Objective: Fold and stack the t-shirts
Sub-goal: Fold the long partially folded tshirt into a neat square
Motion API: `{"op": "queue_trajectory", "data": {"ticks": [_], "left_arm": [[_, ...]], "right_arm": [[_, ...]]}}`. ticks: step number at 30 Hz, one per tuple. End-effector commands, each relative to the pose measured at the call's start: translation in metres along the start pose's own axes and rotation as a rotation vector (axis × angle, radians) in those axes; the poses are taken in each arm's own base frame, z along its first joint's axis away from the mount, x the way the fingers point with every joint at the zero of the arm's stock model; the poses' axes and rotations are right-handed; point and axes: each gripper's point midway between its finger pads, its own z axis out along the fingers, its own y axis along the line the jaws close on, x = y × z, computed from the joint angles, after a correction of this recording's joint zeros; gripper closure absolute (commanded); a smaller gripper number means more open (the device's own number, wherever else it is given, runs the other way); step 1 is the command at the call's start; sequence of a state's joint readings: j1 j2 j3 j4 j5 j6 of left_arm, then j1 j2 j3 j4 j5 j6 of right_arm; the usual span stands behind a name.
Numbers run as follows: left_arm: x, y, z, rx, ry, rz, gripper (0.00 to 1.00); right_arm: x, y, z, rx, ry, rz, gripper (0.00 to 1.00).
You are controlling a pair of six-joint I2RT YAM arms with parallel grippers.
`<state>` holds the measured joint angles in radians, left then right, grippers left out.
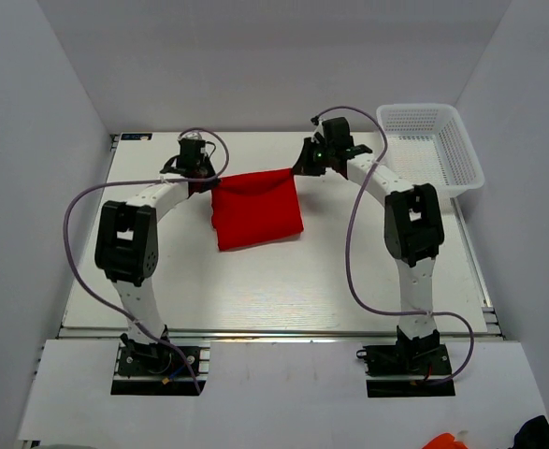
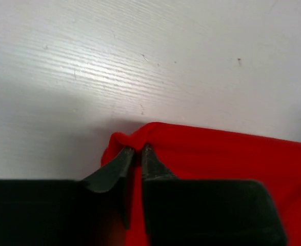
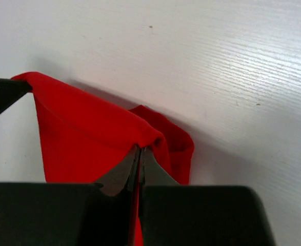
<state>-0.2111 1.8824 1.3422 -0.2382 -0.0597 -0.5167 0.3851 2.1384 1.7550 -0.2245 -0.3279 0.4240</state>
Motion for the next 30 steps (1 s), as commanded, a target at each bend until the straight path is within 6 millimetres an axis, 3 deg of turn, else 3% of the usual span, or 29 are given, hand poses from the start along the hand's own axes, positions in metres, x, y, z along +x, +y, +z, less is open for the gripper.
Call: {"op": "queue_trajectory", "data": {"ticks": [1,3,4,5,6,7,8,9,10,12,13,14,16,17,19,20,22,26,28,29,30], "left_arm": [[-0.024,0.004,0.005,-0.019,-0.012,-0.025,0.76],[-0.023,0.0,0.007,0.001,-0.001,-0.025,0.45],[-0.027,-0.002,0.006,0.005,-0.009,-0.025,0.13],[-0.029,-0.006,0.003,0.019,-0.012,-0.026,0.08],[-0.033,-0.007,-0.001,0.025,-0.021,-0.026,0.01],[-0.037,-0.009,-0.009,0.033,-0.036,-0.017,0.01],[-0.042,-0.013,-0.016,0.049,-0.047,-0.018,0.01],[-0.034,-0.011,-0.02,0.051,-0.031,-0.017,0.01],[-0.033,-0.01,-0.025,0.052,-0.034,-0.017,0.01],[-0.029,-0.015,-0.042,0.102,-0.04,-0.007,0.01],[-0.028,-0.018,-0.048,0.127,-0.044,-0.006,0.01],[-0.022,-0.03,-0.058,0.185,-0.043,0.006,0.01],[-0.013,-0.043,-0.067,0.261,-0.034,0.033,0.01],[0.001,-0.053,-0.067,0.349,0.001,0.041,0.01],[0.011,-0.059,-0.072,0.403,0.024,0.037,0.01],[0.027,-0.062,-0.072,0.43,0.063,0.033,0.01],[0.043,-0.066,-0.069,0.459,0.098,0.022,0.01],[0.084,-0.057,-0.061,0.48,0.185,0.023,0.01],[0.102,-0.047,-0.057,0.456,0.226,0.015,0.01],[0.111,-0.042,-0.054,0.445,0.246,0.011,0.01],[0.118,-0.038,-0.054,0.436,0.26,0.008,0.01]], "right_arm": [[-0.012,-0.004,0.006,-0.026,0.005,0.05,1.0],[-0.016,-0.001,0.009,-0.065,0.011,0.047,0.81],[-0.012,-0.004,0.013,-0.075,0.033,0.054,0.66],[-0.022,0.002,0.009,-0.091,0.019,0.04,0.57],[-0.024,0.006,0.008,-0.103,0.017,0.017,0.39],[-0.023,0.01,0.006,-0.109,0.021,0.005,0.1],[-0.024,0.013,0.0,-0.112,0.021,-0.005,0.1],[-0.024,0.016,-0.003,-0.114,0.018,-0.028,0.1],[-0.035,0.031,-0.02,-0.136,-0.012,-0.056,0.1],[-0.019,0.032,-0.023,-0.161,0.004,-0.064,0.1],[-0.031,0.056,-0.048,-0.216,-0.038,-0.102,0.1],[-0.004,0.049,-0.045,-0.215,0.015,-0.08,0.1],[-0.008,0.076,-0.069,-0.297,-0.018,-0.133,0.1],[0.019,0.079,-0.066,-0.337,0.037,-0.122,0.1],[0.034,0.094,-0.075,-0.386,0.054,-0.112,0.1],[0.051,0.096,-0.074,-0.432,0.09,-0.104,0.1],[0.066,0.103,-0.067,-0.451,0.12,-0.076,0.1],[0.099,0.093,-0.049,-0.444,0.172,0.01,0.1],[0.125,0.071,-0.038,-0.42,0.214,0.103,0.1],[0.124,0.067,-0.036,-0.421,0.201,0.123,0.1],[0.135,0.053,-0.027,-0.396,0.229,0.158,0.1]]}}
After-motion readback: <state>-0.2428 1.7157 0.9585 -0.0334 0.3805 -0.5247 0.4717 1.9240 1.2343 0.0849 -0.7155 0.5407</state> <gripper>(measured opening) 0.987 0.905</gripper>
